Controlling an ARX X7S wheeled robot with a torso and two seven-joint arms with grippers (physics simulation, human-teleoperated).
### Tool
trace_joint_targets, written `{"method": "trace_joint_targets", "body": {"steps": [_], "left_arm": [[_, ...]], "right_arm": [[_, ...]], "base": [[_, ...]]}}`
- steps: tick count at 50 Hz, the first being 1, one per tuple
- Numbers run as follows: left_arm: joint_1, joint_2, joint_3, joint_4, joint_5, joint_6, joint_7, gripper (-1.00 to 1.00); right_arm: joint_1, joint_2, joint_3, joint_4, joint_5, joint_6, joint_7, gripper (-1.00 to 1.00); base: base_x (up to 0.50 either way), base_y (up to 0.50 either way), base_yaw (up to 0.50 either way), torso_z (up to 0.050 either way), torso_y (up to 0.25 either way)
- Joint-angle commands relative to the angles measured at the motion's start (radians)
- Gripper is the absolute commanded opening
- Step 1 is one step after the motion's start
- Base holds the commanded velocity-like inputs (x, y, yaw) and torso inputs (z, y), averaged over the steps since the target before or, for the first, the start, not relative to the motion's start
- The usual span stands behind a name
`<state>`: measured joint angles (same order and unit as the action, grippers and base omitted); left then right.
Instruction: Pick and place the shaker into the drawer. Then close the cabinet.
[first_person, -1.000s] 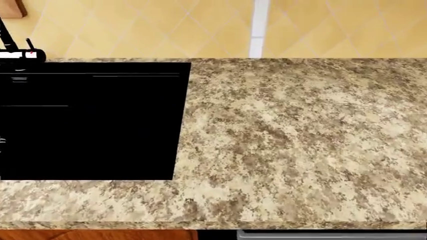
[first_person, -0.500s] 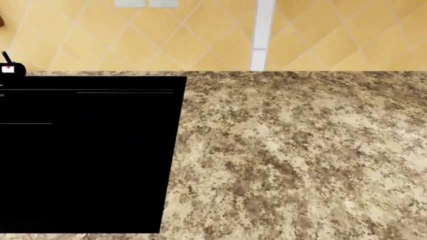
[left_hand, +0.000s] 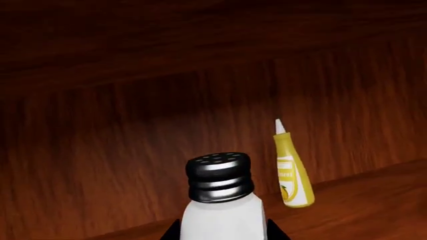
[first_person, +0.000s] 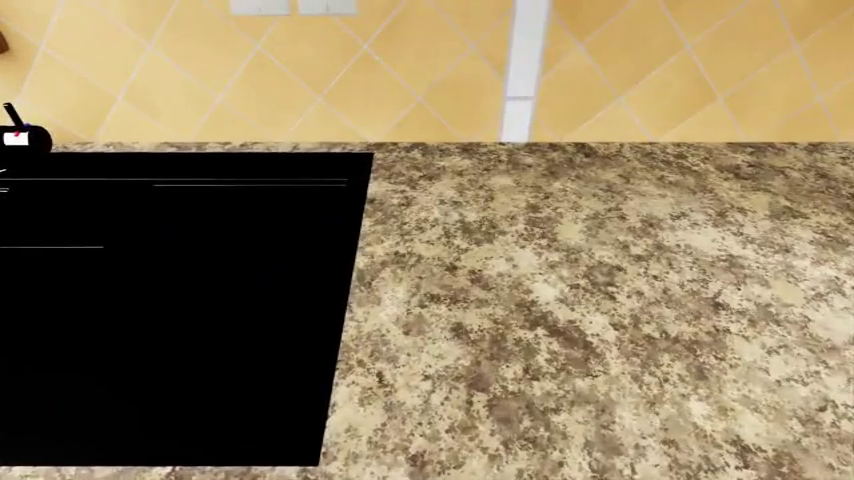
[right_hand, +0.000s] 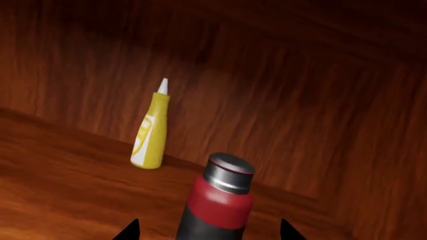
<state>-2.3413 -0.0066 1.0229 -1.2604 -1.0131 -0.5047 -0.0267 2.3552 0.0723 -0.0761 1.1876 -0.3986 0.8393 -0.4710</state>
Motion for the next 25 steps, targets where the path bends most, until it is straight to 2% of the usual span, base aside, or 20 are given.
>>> {"method": "trace_joint_targets", "body": {"steps": [1,10,20,24,25], "left_arm": [[-0.015,0.006,-0.821,0.138,0.905,-0.141,0.094,-1.0],[-0.015,0.006,-0.805,0.143,0.896,-0.133,0.102,-1.0],[-0.015,0.006,-0.747,0.085,0.847,-0.092,0.103,-1.0],[-0.015,0.006,-0.727,0.072,0.828,-0.085,0.101,-1.0],[-0.015,0.006,-0.718,0.066,0.819,-0.081,0.1,-1.0]], "right_arm": [[0.001,0.004,0.0,-0.002,0.004,0.021,-0.01,1.0],[0.001,0.011,-0.005,0.024,0.012,0.012,-0.007,1.0],[0.001,0.021,-0.012,0.062,0.025,-0.028,0.017,1.0],[0.001,0.024,-0.018,0.069,0.032,-0.02,0.012,1.0],[0.001,0.022,-0.03,0.077,0.026,-0.021,-0.005,-1.0]], "base": [[0.0,0.0,0.0,0.0,0.0],[0.0,0.0,0.0,0.0,0.0],[0.49,-0.07,0.0,0.0,0.0],[0.0,0.0,0.0,0.0,0.0],[0.0,0.0,0.0,0.0,0.0]]}}
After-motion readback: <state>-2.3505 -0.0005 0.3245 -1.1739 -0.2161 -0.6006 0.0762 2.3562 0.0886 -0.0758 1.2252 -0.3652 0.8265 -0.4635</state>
